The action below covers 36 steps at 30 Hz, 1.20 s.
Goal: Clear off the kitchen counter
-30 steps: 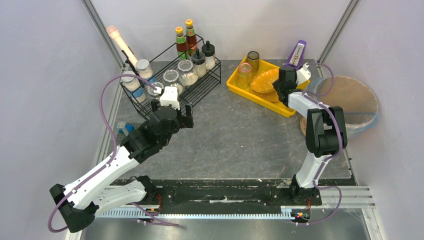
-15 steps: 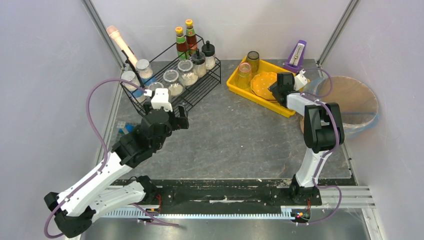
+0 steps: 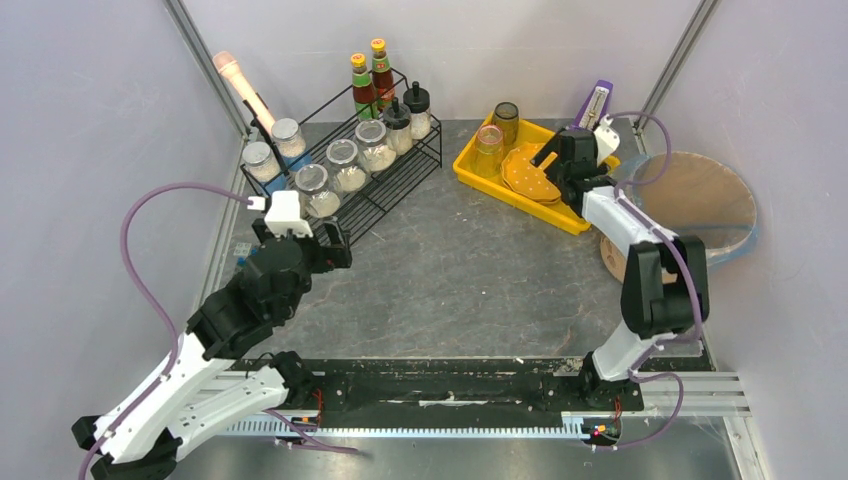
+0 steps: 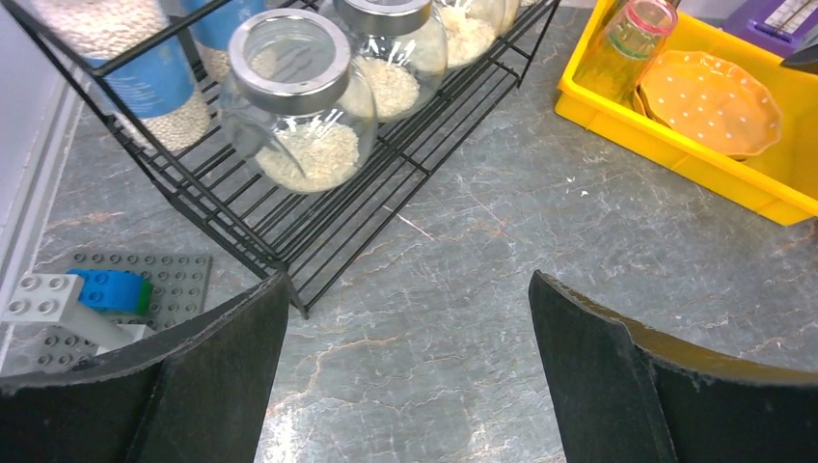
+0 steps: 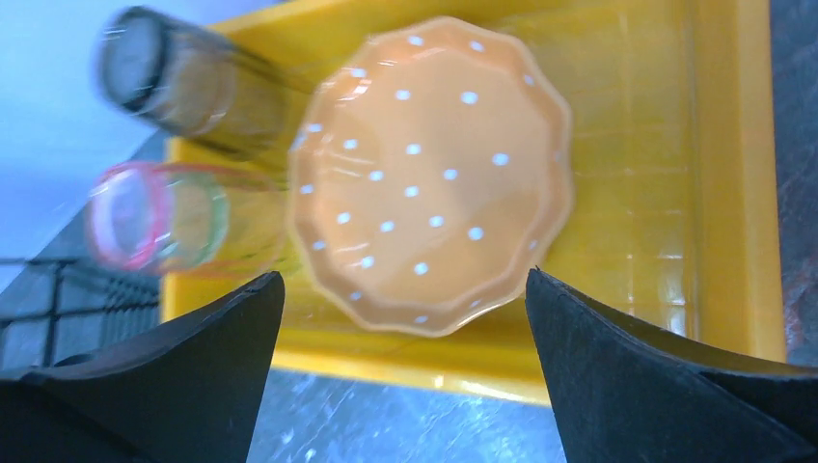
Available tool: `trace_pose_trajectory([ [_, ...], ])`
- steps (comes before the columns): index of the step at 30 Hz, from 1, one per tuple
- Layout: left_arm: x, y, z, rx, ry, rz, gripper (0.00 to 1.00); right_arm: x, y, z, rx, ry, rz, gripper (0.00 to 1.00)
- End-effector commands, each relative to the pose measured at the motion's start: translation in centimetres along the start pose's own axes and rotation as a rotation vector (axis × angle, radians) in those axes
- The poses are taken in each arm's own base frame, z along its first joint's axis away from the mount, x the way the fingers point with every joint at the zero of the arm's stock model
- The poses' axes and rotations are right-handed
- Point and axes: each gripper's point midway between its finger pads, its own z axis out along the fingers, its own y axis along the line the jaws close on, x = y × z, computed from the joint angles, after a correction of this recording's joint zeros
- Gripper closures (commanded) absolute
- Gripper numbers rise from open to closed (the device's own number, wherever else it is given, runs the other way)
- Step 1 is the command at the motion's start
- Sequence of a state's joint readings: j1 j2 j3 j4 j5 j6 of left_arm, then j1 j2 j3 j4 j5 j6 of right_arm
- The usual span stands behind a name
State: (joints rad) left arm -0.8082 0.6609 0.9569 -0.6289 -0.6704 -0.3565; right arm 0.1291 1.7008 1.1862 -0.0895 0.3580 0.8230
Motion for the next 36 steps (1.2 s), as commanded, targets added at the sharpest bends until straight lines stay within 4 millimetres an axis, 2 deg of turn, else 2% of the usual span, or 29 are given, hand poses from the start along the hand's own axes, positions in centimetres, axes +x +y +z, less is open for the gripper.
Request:
trace_pose_trajectory([
  [1, -2.2, 1.9, -1.6, -0.042, -0.069, -0.031, 0.02, -3.9, 4.9, -6.2, -0.183, -0.089, -0.132, 0.02],
  [5, -2.1, 2.8, -2.4, -0.043, -0.099, -0.041, 0.01, -5.7, 7.6, -12.2, -0.309, -0.175, -0.281, 0.02],
  [7, -1.9, 3.2, -2.7, -0.042, -0.110, -0.047, 0.02, -7.2, 7.8, -15.6, -0.359, -0.235, -0.314, 0.02],
  [11, -1.4, 4.0, -3.4, -0.037, -0.136, -0.084, 0.01, -9.3, 5.5, -21.1, -0.415, -0.341, -0.330, 0.02],
  [15, -1.0, 4.3, -4.1, -0.013, -0.141, -0.118, 0.01, -9.1, 1.8, -24.7, -0.440, -0.430, -0.408, 0.02],
  [18, -0.7, 4.6, -4.6, -0.005, -0.139, -0.146, 0.01, -8.1, -2.2, -25.9, -0.395, -0.495, -0.457, 0.02],
  [21, -0.1, 5.0, -5.0, -0.004, -0.139, -0.172, 0.01, -7.1, -6.5, -26.1, -0.293, -0.525, -0.461, 0.02],
  [24, 0.4, 5.9, -5.4, -0.022, -0.141, -0.193, 0.01, -6.6, -9.8, -26.9, -0.236, -0.581, -0.435, 0.02],
  [27, 0.8, 7.2, -6.0, -0.056, -0.163, -0.236, 0.01, -6.3, -11.7, -27.8, -0.223, -0.631, -0.431, 0.02],
  [32, 1.9, 8.6, -6.4, -0.081, -0.198, -0.248, 0.01, -5.2, -14.3, -27.2, -0.146, -0.632, -0.444, 0.02],
  [36, 3.8, 9.6, -6.3, -0.099, -0.208, -0.263, 0.01, -4.8, -15.2, -26.9, -0.133, -0.652, -0.418, 0.02],
])
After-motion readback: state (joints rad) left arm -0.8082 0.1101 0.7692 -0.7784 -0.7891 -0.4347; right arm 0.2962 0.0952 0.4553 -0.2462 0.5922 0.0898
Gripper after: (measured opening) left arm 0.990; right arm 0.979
